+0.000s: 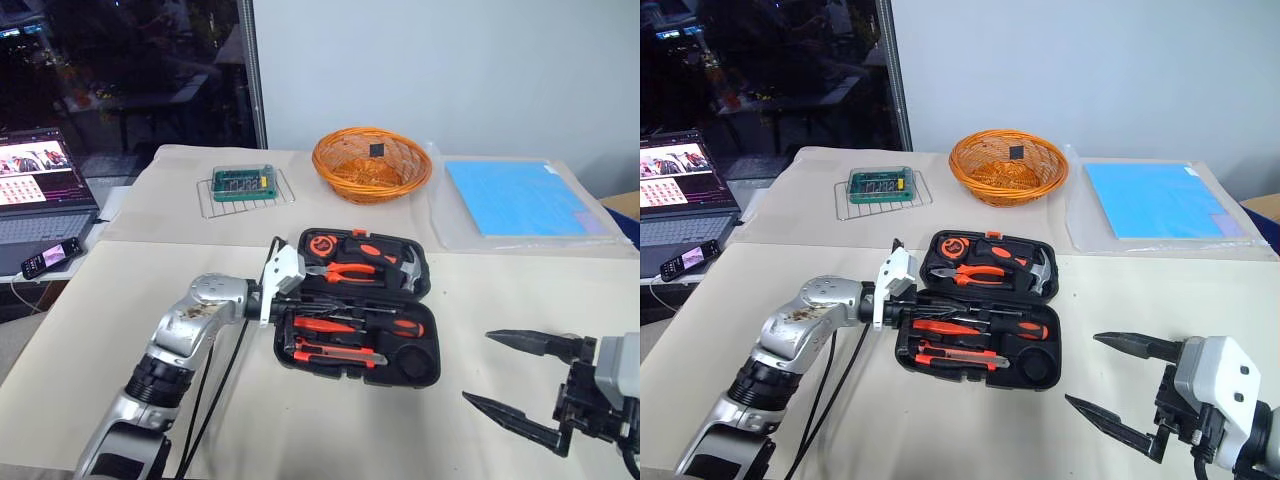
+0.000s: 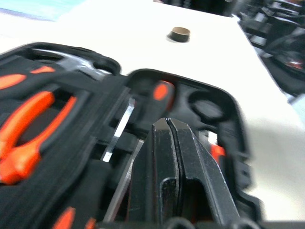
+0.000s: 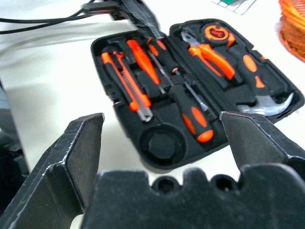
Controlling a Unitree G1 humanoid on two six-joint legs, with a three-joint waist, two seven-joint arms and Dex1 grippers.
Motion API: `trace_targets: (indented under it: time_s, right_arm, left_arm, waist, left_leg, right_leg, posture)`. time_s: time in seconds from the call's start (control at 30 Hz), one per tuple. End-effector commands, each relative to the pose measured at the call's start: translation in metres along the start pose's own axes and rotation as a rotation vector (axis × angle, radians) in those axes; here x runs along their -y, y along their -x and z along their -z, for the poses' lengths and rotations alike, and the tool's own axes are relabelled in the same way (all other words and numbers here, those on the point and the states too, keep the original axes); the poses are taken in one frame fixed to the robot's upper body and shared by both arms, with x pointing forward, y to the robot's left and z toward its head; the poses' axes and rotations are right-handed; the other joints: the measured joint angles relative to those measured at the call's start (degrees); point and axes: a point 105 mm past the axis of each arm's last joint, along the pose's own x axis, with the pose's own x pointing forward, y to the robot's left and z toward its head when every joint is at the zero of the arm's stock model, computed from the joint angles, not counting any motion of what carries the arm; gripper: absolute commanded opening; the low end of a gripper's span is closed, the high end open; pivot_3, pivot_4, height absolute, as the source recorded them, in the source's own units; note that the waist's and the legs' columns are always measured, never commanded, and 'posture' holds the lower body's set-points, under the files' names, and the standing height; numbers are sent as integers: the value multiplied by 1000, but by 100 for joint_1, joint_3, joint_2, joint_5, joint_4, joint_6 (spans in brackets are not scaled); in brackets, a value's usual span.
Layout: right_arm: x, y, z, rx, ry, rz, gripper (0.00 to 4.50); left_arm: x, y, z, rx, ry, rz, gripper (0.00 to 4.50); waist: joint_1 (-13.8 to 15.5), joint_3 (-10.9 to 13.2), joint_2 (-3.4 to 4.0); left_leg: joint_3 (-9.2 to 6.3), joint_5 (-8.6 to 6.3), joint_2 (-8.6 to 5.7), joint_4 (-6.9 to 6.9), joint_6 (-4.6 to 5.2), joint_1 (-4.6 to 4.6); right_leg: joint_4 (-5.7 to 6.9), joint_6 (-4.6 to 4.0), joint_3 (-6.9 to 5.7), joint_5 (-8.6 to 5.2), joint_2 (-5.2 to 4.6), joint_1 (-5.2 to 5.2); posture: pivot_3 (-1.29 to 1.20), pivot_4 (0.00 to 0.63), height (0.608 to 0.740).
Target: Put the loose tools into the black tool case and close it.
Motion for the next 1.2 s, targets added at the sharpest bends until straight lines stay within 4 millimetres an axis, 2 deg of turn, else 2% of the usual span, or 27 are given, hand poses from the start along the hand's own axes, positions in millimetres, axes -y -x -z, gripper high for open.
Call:
trace_targets:
  time_s: [0.03, 0.17, 0.27, 0.37, 0.4, 0.5, 0.63, 0.73, 0.83, 0.97, 1.07, 1.2]
  right_arm:
    - [26, 5, 16, -67, -35, 172, 4500]
    - [46, 8, 45, -202, -64, 307, 4500]
    - [61, 12, 63, -285, -97, 365, 4500]
    - [80, 25, 90, -471, -92, 467, 4500]
    - [85, 30, 99, -519, -136, 483, 4500]
    - [97, 45, 117, -614, -240, 535, 4500]
    - [109, 59, 131, -682, -369, 639, 4500]
    - [114, 59, 133, -680, -427, 662, 3848]
    - [119, 57, 138, -705, -428, 667, 2871]
    - [123, 50, 144, -714, -432, 650, 2871]
    - [126, 46, 153, -736, -425, 645, 2158]
    - [129, 44, 151, -733, -387, 616, 772]
  left_arm:
    - [11, 2, -20, 89, -24, 39, 46]
    - [27, 9, -31, 104, -47, 96, 1053]
    - [31, 12, -39, 103, -72, 86, 2153]
    - [33, 14, -43, 103, -95, 65, 3147]
    - [36, 13, -46, 110, -97, 66, 3593]
    - [46, 9, -51, 128, -88, 81, 4468]
    - [51, 7, -50, 122, -93, 95, 4468]
    - [52, 6, -53, 125, -110, 110, 4500]
    - [52, 4, -56, 124, -121, 126, 4500]
    - [51, 2, -59, 125, -139, 141, 4500]
    - [49, 0, -61, 118, -154, 147, 4500]
    - [49, 0, -61, 119, -153, 147, 4500]
  waist:
    - [7, 3, -4]
    - [53, 7, -11]
    - [53, 7, -8]
    - [38, 8, -8]
    - [44, 8, -9]
    - [46, 9, -10]
    - [54, 9, -10]
    - [52, 9, -9]
    - [47, 9, -10]
    - [39, 10, -11]
    - [34, 10, -11]
    - [33, 11, -12]
  left_leg:
    - [0, 0, 0, 0, 0, -1]
    - [3, 0, -2, 2, 1, -10]
    - [7, 0, -1, 0, 0, -13]
    - [16, 0, -2, 1, 1, -16]
    - [17, 0, -2, 1, 1, -15]
    - [14, 0, -2, 0, 1, -19]
    - [15, 1, -3, 0, 1, -27]
    - [15, 1, -3, 1, 1, -27]
    - [16, 1, -3, 2, 1, -27]
    - [17, 1, -5, 5, 1, -27]
    - [18, 1, -6, 4, 1, -29]
    - [19, 1, -8, 4, 2, -30]
  right_leg:
    - [-1, -1, 0, 0, -2, -1]
    - [-1, 0, 0, 0, -10, -10]
    - [2, -1, 2, -2, -8, -19]
    - [4, -1, 7, -1, -4, -25]
    - [3, -2, 8, 0, -3, -25]
    - [2, -2, 7, 0, 5, -26]
    - [3, -5, 10, 1, 11, -33]
    - [4, -3, 11, 0, 19, -33]
    - [4, -3, 11, 0, 22, -32]
    - [4, -1, 15, 0, 24, -32]
    - [3, 0, 16, 1, 27, -33]
    - [2, 2, 17, 1, 27, -33]
  posture:
    - [0, 150, 740]
    - [0, 150, 740]
    - [0, 150, 740]
    - [0, 150, 740]
    - [0, 150, 740]
    - [0, 150, 740]
    - [0, 150, 740]
    - [0, 150, 740]
    - [0, 150, 740]
    - [0, 150, 740]
    - [0, 150, 740]
    - [0, 150, 740]
